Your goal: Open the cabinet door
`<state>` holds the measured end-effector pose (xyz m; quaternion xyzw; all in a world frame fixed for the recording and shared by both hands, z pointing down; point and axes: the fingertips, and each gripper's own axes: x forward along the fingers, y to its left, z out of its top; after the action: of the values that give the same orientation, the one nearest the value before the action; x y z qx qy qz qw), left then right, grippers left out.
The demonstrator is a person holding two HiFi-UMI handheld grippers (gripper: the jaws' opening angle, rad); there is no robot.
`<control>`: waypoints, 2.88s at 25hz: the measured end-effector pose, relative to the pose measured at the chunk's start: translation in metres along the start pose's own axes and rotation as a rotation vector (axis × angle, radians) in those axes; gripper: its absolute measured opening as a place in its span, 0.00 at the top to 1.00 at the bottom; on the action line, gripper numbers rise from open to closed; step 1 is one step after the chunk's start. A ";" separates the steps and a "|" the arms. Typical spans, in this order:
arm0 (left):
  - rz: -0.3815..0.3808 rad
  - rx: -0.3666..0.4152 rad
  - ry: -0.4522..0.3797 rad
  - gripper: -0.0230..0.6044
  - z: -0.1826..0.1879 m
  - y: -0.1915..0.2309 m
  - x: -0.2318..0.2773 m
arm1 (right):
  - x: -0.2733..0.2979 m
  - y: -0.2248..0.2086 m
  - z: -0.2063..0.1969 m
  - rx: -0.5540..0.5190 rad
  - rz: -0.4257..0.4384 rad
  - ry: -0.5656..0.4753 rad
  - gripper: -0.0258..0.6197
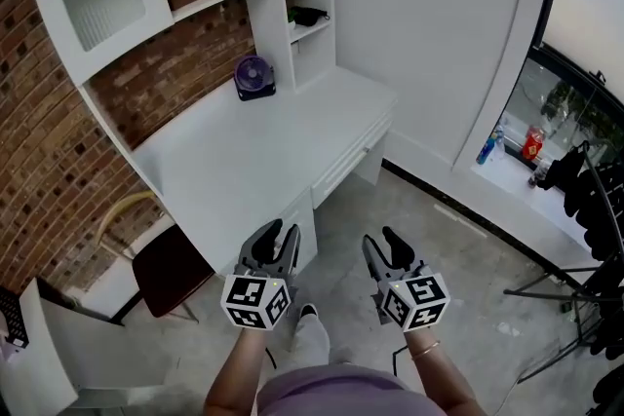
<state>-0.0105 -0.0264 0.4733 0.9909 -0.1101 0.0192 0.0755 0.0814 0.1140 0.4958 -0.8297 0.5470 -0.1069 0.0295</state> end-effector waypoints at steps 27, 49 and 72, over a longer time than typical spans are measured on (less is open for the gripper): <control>0.166 0.168 -0.148 0.76 0.140 0.236 0.121 | 0.307 0.084 0.122 -0.042 0.298 -0.145 0.69; 0.512 0.355 -0.288 0.77 0.279 0.337 0.149 | 0.458 0.173 0.267 -0.126 0.735 -0.327 0.69; 0.756 0.729 -0.348 0.77 0.444 0.353 0.149 | 0.487 0.247 0.376 -0.202 0.965 -0.521 0.69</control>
<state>0.0659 -0.4670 0.0942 0.8329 -0.4552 -0.0822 -0.3038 0.1220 -0.4553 0.1585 -0.4830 0.8471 0.1801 0.1296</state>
